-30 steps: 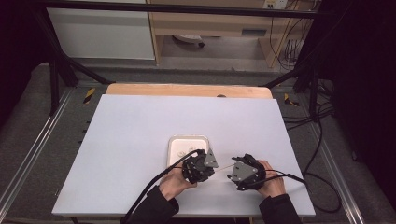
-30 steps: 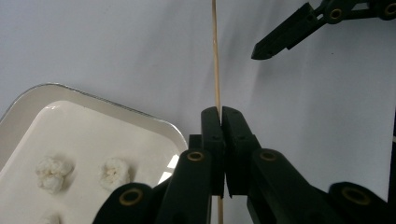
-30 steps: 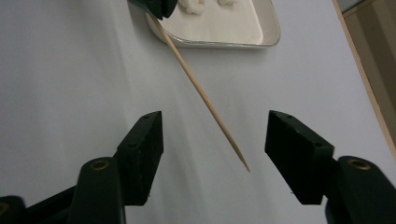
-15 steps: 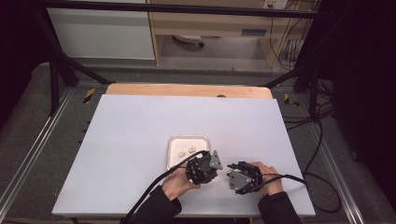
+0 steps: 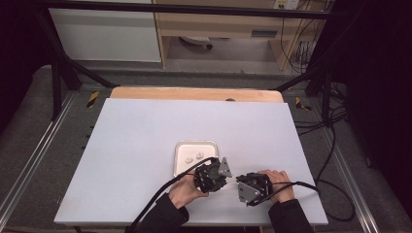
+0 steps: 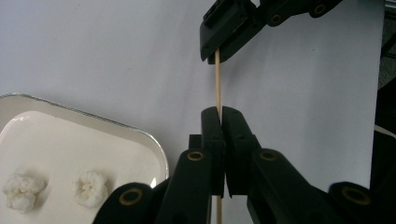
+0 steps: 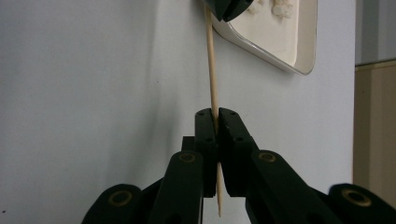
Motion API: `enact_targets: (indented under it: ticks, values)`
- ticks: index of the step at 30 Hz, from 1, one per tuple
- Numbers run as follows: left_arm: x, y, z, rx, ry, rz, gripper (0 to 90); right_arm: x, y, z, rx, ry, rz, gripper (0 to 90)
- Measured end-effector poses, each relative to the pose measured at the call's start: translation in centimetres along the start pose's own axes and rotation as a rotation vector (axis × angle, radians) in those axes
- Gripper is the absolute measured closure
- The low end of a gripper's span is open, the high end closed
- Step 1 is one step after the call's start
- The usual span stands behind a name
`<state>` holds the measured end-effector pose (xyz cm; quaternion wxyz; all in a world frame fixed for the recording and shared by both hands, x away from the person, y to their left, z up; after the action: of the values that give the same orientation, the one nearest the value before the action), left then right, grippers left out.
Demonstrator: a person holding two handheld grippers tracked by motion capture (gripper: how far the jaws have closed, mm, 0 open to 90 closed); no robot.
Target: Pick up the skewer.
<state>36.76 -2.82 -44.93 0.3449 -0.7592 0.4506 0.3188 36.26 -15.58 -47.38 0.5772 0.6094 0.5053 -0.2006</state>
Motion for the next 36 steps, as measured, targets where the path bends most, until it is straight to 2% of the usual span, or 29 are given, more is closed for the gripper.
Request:
enact_targets:
  ticks: [2,6,7,12,18,22,25,26,33,34,36]
  values:
    - [0.0,-0.1,0.1,-0.001,-0.005,0.007,87.7,0.0,0.0,-0.1,-0.024,-0.011,0.000,88.2]
    - [-0.2,-0.3,0.2,0.005,-0.015,-0.014,83.4,-0.1,0.0,-0.2,-0.029,-0.011,0.005,88.5]
    - [-0.3,-0.5,0.3,0.008,-0.019,-0.031,76.4,-0.2,0.1,-0.2,-0.035,-0.022,0.007,88.5]
    - [-0.7,-1.1,1.0,0.012,-0.083,-0.024,70.5,-0.1,0.1,-0.3,-0.055,-0.058,0.012,88.5]
    - [0.0,-1.0,1.7,0.037,-0.179,0.013,72.9,0.0,0.3,-0.6,-0.081,-0.086,0.018,88.5]
    - [0.4,-0.4,1.8,0.048,-0.192,0.028,82.3,0.1,0.4,-0.9,-0.098,-0.099,0.020,88.5]
    - [0.7,-0.2,1.8,0.065,-0.199,0.018,86.3,0.1,0.3,-1.0,-0.114,-0.109,0.020,88.6]
    - [0.6,-0.2,1.9,0.080,-0.209,0.014,86.3,0.1,0.3,-1.0,-0.114,-0.109,0.020,88.6]
    - [0.6,-0.2,2.0,0.097,-0.222,0.004,87.8,0.0,0.4,-1.2,-0.148,-0.113,0.025,88.5]
    - [0.6,-0.2,2.0,0.101,-0.220,-0.002,87.9,0.0,0.2,-1.2,-0.123,-0.113,0.025,88.3]
    - [0.5,-0.2,2.0,0.099,-0.216,-0.009,87.9,0.0,0.3,-1.3,-0.125,-0.112,0.026,88.1]
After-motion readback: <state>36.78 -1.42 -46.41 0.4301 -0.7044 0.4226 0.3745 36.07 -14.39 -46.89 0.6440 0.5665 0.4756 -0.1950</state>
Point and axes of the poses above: each handheld gripper's, and its own axes: x roughly forward along the jaws, z roughly out of its underside, y roughly to its right, the point moved 6 cm from there along x, roughly forward along the jaws, and after that the axes turned 11 degrees about -z, right-handed, at the moved point
